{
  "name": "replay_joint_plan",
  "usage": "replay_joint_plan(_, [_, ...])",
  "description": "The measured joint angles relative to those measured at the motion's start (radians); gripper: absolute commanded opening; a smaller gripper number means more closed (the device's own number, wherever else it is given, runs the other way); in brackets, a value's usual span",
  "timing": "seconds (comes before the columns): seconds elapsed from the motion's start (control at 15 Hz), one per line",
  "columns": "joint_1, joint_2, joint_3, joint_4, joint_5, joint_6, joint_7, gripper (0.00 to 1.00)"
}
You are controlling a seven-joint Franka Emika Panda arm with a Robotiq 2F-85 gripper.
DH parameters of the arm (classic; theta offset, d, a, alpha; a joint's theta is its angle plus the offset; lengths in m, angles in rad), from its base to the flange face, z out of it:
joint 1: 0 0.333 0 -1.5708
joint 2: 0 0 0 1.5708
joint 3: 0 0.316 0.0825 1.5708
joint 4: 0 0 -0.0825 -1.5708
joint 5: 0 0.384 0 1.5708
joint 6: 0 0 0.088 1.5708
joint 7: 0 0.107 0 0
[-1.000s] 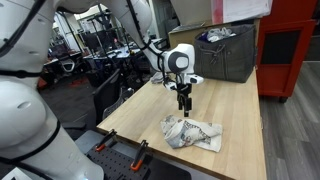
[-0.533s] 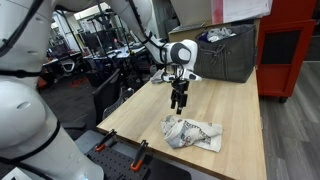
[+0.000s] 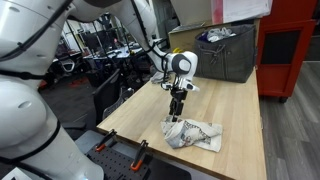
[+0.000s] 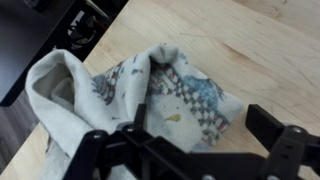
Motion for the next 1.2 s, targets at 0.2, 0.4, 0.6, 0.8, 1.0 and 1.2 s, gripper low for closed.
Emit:
replay_joint_plan(0.2, [0.008, 0.038, -0.004, 0.018, 0.001, -0.024, 0.030, 0.52])
replay_joint_plan(0.4, [0.009, 0.042, -0.013, 0.029, 0.001, -0.066, 0.047, 0.27])
replay_joint_plan(0.6, [0.008, 0.043, -0.019, 0.033, 0.001, -0.085, 0.047, 0.05])
replay_joint_plan(0.8, [0.014, 0.034, -0.031, 0.040, -0.004, -0.091, 0.048, 0.00])
replay_joint_plan(1.0, [0.032, -0.011, -0.047, 0.047, -0.024, -0.088, 0.048, 0.03])
replay_joint_plan(1.2, [0.061, -0.078, -0.052, 0.071, -0.070, -0.071, 0.048, 0.03])
